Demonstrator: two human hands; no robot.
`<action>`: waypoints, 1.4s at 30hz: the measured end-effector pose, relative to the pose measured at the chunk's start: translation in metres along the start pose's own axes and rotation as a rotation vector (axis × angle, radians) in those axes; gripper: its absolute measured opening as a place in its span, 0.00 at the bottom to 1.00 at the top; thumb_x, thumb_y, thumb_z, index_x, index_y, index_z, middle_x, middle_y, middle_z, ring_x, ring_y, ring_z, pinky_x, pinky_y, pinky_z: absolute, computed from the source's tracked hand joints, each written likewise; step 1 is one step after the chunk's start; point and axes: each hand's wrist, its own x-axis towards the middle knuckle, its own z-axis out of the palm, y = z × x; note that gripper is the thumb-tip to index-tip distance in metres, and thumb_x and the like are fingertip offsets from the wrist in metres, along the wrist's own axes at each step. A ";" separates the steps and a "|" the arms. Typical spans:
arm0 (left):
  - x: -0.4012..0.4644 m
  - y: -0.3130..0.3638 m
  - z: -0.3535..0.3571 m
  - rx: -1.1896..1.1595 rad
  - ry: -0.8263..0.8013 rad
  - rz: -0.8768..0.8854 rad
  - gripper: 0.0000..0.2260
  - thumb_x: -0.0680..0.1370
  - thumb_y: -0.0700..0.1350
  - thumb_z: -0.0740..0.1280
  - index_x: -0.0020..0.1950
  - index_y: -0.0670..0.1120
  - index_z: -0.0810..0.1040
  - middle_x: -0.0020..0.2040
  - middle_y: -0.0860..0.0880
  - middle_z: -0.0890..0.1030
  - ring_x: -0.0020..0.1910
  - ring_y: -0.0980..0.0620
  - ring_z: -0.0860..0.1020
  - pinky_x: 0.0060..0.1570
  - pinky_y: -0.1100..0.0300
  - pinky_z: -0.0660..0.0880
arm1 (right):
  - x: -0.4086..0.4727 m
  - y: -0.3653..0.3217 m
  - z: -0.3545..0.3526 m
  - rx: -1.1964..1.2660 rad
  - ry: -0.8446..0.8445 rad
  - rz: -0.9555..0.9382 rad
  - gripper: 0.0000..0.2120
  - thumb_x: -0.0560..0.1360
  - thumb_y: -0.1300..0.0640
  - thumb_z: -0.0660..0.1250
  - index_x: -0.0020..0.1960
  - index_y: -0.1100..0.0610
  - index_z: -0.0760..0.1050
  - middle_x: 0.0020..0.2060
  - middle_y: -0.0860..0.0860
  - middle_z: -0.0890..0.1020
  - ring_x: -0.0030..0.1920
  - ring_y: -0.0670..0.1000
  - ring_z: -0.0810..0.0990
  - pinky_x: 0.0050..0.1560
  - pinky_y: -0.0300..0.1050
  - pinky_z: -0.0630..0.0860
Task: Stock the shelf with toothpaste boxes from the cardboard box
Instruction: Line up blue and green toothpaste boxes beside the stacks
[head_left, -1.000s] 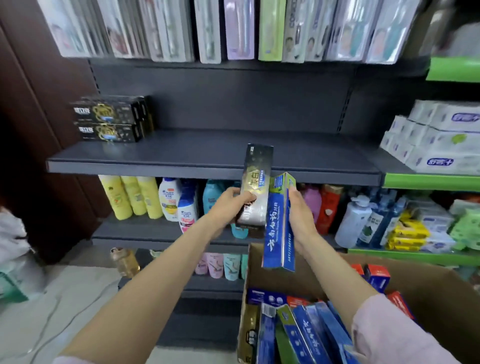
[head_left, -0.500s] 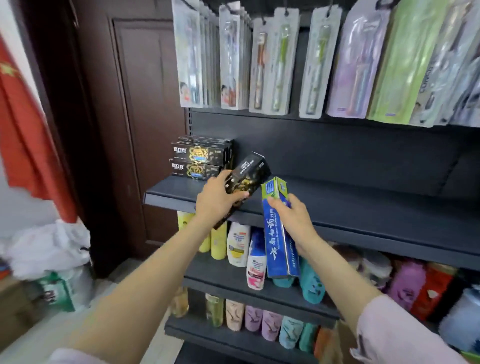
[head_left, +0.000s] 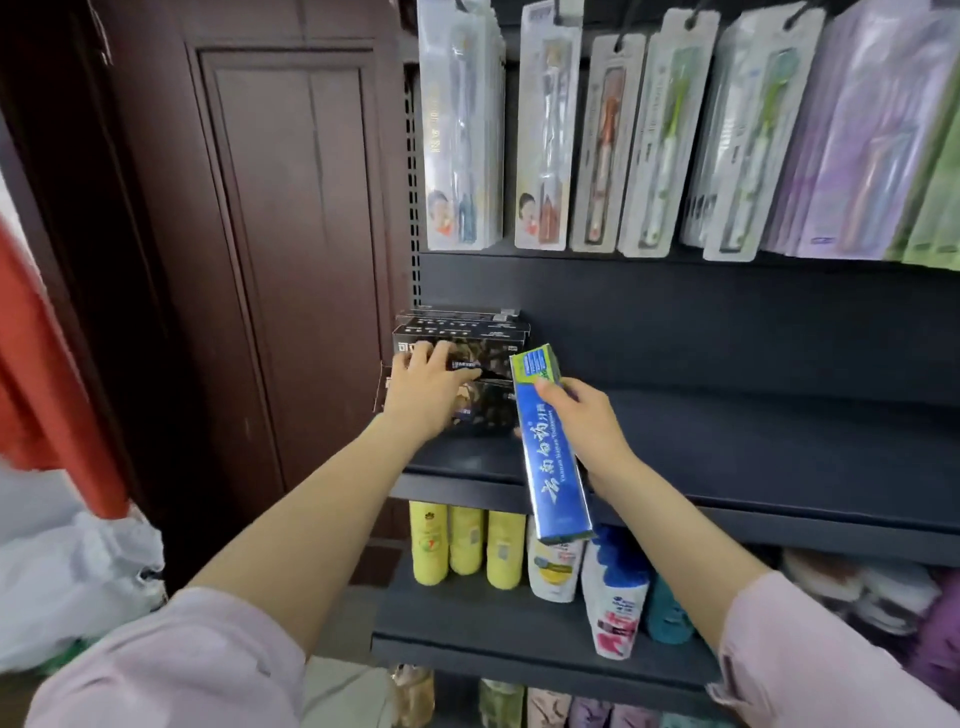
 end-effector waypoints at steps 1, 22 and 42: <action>0.001 0.000 0.008 -0.004 -0.015 0.009 0.23 0.79 0.53 0.62 0.73 0.61 0.63 0.72 0.46 0.61 0.71 0.43 0.59 0.67 0.48 0.59 | 0.002 0.001 0.003 0.002 0.001 0.011 0.29 0.64 0.34 0.64 0.45 0.61 0.74 0.47 0.65 0.81 0.51 0.67 0.79 0.56 0.64 0.74; 0.071 0.104 -0.009 -0.858 -0.234 0.193 0.25 0.74 0.51 0.70 0.67 0.43 0.69 0.53 0.44 0.79 0.54 0.47 0.75 0.51 0.58 0.71 | 0.073 0.009 -0.069 0.071 0.404 -0.041 0.41 0.76 0.60 0.67 0.76 0.48 0.43 0.58 0.55 0.71 0.53 0.53 0.74 0.56 0.46 0.72; 0.199 0.154 0.062 -0.227 -0.097 -0.044 0.16 0.77 0.39 0.62 0.65 0.47 0.73 0.65 0.44 0.69 0.65 0.43 0.66 0.61 0.50 0.67 | 0.221 0.077 -0.130 -1.085 -0.253 -0.184 0.22 0.79 0.60 0.58 0.72 0.54 0.65 0.67 0.53 0.67 0.66 0.57 0.68 0.66 0.53 0.68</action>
